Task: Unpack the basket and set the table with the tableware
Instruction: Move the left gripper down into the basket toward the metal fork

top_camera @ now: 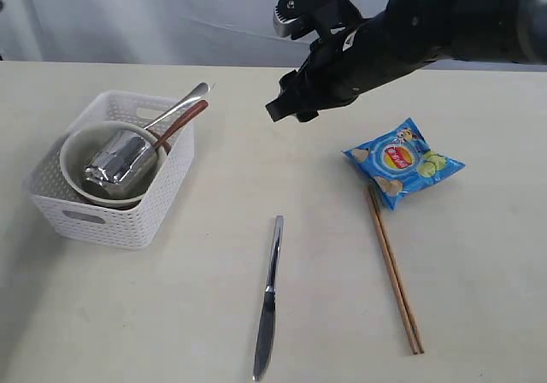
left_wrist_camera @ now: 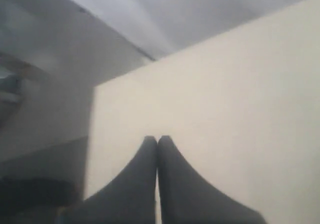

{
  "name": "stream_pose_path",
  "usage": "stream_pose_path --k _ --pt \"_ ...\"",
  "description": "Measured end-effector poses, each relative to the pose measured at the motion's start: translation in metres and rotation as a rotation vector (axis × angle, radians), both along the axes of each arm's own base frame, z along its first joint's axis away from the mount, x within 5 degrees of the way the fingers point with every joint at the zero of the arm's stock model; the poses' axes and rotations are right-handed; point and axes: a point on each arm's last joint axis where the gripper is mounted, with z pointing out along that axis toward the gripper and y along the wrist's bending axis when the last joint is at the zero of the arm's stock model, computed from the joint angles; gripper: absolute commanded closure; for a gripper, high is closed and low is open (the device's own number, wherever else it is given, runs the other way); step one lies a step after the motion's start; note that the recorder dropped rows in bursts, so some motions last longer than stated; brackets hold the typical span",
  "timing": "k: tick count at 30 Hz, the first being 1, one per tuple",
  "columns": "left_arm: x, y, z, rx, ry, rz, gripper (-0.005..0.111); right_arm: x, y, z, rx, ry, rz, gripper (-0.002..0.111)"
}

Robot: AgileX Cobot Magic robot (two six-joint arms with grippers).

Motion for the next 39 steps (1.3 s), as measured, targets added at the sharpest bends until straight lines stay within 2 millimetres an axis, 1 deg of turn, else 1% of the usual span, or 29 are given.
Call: stream_pose_path --k 2,5,7,9,11,12,13,15,17,18,19,32,35,39 --pt "-0.002 -0.033 0.006 -0.080 0.084 -0.143 0.106 0.000 0.000 0.000 0.000 0.000 0.000 0.050" --pt "-0.004 -0.086 0.013 -0.143 0.131 -0.364 0.106 0.000 0.000 0.000 0.000 0.000 0.000 0.050" --pt "-0.005 -0.116 0.012 -0.157 0.143 -0.471 0.106 0.000 0.000 0.000 -0.001 0.002 0.000 0.050" --pt "-0.003 -0.139 0.005 -0.154 0.168 -0.543 0.106 -0.001 0.000 -0.001 -0.004 0.008 0.001 0.050" --pt "0.003 -0.151 -0.004 -0.151 0.196 -0.567 0.105 -0.001 0.000 -0.001 -0.005 0.012 0.002 0.050" --pt "0.008 -0.154 -0.010 -0.155 0.210 -0.565 0.101 -0.001 0.000 -0.001 -0.007 0.016 0.003 0.050" --pt "0.013 -0.155 -0.016 -0.163 0.222 -0.554 0.095 -0.001 0.000 -0.001 -0.008 0.017 0.003 0.050" --pt "0.024 -0.156 -0.027 -0.192 0.242 -0.513 0.080 -0.001 0.000 -0.001 -0.009 0.019 0.004 0.050" --pt "0.032 -0.155 -0.036 -0.214 0.265 -0.477 0.061 -0.001 0.000 -0.001 -0.011 0.018 0.005 0.050" --pt "0.035 -0.153 -0.040 -0.220 0.281 -0.463 0.055 -0.001 0.000 -0.001 -0.011 0.018 0.005 0.050" --pt "0.036 -0.152 -0.043 -0.222 0.298 -0.455 0.051 -0.001 0.000 -0.001 -0.011 0.018 0.005 0.050" --pt "0.046 -0.154 -0.092 -0.218 0.469 -0.422 0.050 -0.001 0.000 -0.001 -0.011 0.018 0.005 0.050" --pt "0.046 -0.154 -0.100 -0.208 0.502 -0.429 0.050 -0.001 0.000 -0.001 -0.011 0.018 0.005 0.050" --pt "0.045 -0.154 -0.103 -0.201 0.525 -0.434 0.050 -0.001 0.000 -0.001 -0.011 0.018 0.005 0.050"
